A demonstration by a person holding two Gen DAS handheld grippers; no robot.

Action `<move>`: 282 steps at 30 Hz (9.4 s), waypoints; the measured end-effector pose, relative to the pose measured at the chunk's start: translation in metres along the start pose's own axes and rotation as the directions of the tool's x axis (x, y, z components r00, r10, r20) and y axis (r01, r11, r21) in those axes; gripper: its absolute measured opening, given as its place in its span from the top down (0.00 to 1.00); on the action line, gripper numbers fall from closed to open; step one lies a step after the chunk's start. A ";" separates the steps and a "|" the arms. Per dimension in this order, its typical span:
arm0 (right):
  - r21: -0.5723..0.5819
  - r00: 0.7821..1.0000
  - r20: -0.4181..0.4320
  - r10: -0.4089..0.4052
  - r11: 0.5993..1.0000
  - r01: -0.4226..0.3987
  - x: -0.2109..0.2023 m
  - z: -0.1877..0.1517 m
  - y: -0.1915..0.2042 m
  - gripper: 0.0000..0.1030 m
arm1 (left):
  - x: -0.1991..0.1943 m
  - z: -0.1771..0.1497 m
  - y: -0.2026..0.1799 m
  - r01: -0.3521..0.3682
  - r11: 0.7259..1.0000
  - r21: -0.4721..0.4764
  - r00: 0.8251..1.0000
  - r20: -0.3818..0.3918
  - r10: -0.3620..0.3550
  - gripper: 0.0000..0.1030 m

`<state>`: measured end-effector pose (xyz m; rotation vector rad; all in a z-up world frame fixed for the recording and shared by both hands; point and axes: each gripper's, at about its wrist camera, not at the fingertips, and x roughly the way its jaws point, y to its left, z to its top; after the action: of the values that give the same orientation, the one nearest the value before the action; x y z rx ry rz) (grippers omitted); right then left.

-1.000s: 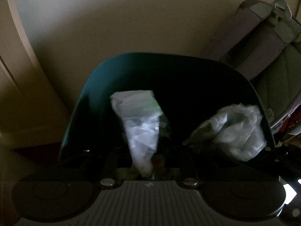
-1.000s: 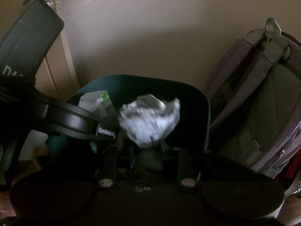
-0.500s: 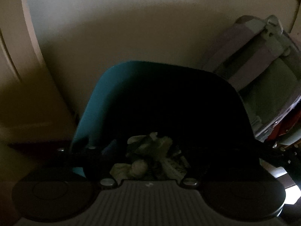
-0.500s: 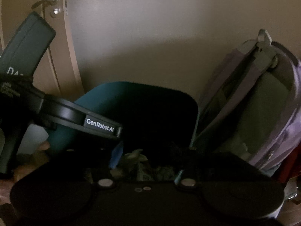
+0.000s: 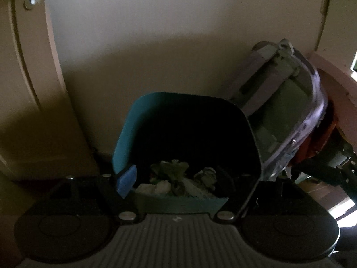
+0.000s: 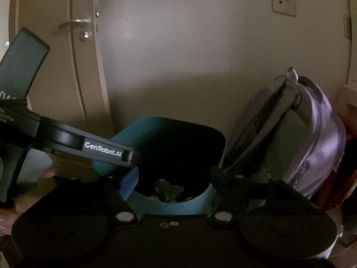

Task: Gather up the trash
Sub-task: 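Lower both tools from the wastebasket down to the trash pile, then grasp the white-and-yellow snack stick with the left tool while the right tool grasps the brown wrapper, then raise the snack stick and brown wrapper off the floor with both tools, then carry the snack stick and wrapper with both tools over the wastebasket, then open both tools over the wastebasket to drop snack stick and wrapper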

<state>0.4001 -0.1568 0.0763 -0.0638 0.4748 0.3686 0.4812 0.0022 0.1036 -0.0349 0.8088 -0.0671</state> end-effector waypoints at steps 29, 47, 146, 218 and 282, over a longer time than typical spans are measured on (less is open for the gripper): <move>0.049 0.992 -0.090 0.086 0.995 -0.082 -0.071 -0.132 0.019 0.12 | -0.061 -0.175 0.022 0.047 0.997 -0.067 0.996 -0.075 -0.052 0.07; 0.060 0.907 -0.410 0.097 0.995 -0.079 0.048 -0.278 0.008 0.12 | 0.121 -0.322 0.050 -0.108 0.959 -0.261 0.869 -0.493 -0.036 0.02; 0.401 0.754 -0.623 0.209 0.913 0.079 0.116 -0.412 -0.021 0.72 | 0.248 -0.458 0.073 -0.338 0.842 -0.419 0.664 -0.740 -0.102 0.92; 0.477 0.916 -0.337 0.219 0.878 -0.035 0.108 -0.355 -0.049 0.72 | 0.278 -0.428 0.071 -0.226 0.815 -0.533 0.803 -0.576 -0.154 0.73; 0.034 0.992 -0.125 -0.012 0.999 0.016 0.103 -0.012 -0.011 0.72 | 0.086 0.023 -0.024 -0.109 0.965 0.237 0.989 -0.073 0.130 0.73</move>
<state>0.4841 -0.1346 0.0186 -0.0560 0.6044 0.3438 0.5555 -0.0279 0.0587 0.2402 0.8857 -0.0488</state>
